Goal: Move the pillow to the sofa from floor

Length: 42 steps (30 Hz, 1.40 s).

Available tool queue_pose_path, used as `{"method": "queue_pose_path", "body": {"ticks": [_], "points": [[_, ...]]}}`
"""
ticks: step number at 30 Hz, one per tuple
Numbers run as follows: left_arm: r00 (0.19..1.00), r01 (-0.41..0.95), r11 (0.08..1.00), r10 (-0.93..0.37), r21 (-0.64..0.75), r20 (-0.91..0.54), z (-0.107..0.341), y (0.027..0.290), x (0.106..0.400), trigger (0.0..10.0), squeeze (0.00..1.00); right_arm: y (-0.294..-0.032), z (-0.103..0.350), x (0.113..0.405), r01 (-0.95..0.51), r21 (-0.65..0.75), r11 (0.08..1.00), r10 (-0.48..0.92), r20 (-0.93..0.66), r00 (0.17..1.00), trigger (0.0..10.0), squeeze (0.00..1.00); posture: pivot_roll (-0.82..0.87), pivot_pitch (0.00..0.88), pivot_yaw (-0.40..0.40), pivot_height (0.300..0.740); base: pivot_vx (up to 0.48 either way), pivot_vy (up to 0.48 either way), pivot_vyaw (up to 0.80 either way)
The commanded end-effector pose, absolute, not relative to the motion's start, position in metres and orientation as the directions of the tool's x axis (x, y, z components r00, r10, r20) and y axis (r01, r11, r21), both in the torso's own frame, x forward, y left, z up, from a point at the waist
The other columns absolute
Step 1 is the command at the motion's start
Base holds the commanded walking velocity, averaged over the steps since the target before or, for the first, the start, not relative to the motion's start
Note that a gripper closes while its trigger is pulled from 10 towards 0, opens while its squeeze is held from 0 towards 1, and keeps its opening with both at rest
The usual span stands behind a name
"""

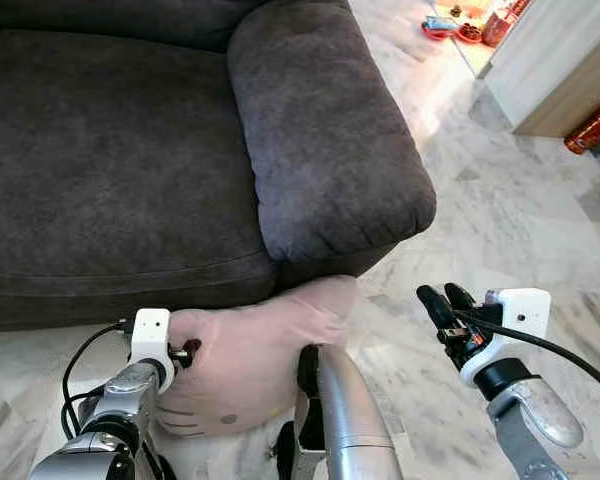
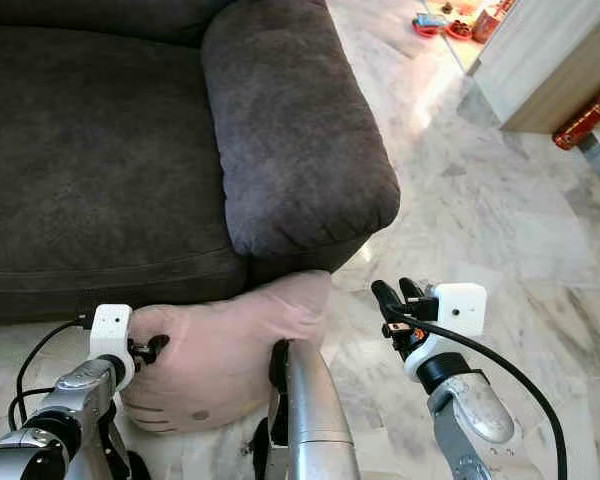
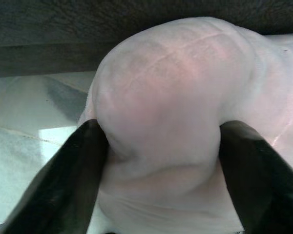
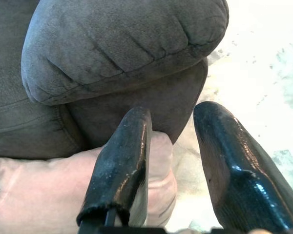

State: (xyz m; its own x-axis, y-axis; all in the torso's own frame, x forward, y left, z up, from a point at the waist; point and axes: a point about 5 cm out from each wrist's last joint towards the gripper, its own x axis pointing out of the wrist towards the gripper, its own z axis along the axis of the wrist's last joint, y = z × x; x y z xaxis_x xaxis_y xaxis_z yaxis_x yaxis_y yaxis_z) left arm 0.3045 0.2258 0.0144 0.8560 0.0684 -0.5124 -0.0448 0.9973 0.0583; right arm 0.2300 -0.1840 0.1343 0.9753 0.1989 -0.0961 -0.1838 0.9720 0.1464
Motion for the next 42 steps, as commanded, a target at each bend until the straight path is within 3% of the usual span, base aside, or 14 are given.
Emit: {"method": "queue_pose_path", "body": {"ticks": [1,21,35,36,42], "points": [[0.839,-0.054,0.997,0.073,0.051,-0.539,0.006,0.223,0.297,0.0,0.0,-0.194,0.139,0.228,-0.157,0.126,0.979,0.169,-0.091,0.981,10.0,0.0,-0.19,0.222,-0.282,0.513,0.0,0.0,0.0],[0.85,-0.053,0.997,0.074,0.056,-0.522,0.003,0.221,0.294,0.0,0.0,-0.193,0.136,0.233,-0.16,0.133,0.978,0.173,-0.094,0.98,10.0,0.0,-0.17,0.204,-0.278,0.513,0.0,0.0,0.0],[0.905,-0.04,0.995,0.075,0.091,-0.419,0.004,0.22,0.288,0.0,0.0,-0.185,0.129,0.241,-0.168,0.155,0.974,0.183,-0.088,0.979,10.0,0.0,-0.13,0.186,-0.261,0.513,0.0,0.0,0.0],[0.925,-0.034,0.996,0.063,0.083,-0.375,0.008,0.216,0.288,10.0,0.0,-0.185,0.127,0.242,-0.166,0.158,0.973,0.182,-0.089,0.979,10.0,0.0,-0.12,0.181,-0.255,0.513,0.0,0.0,0.0],[0.967,0.021,0.997,-0.002,0.07,-0.255,0.013,0.202,0.28,10.0,0.0,-0.181,0.117,0.244,-0.16,0.175,0.972,0.178,-0.097,0.979,10.0,0.0,-0.09,0.159,-0.233,0.513,0.0,0.0,0.0]]}}
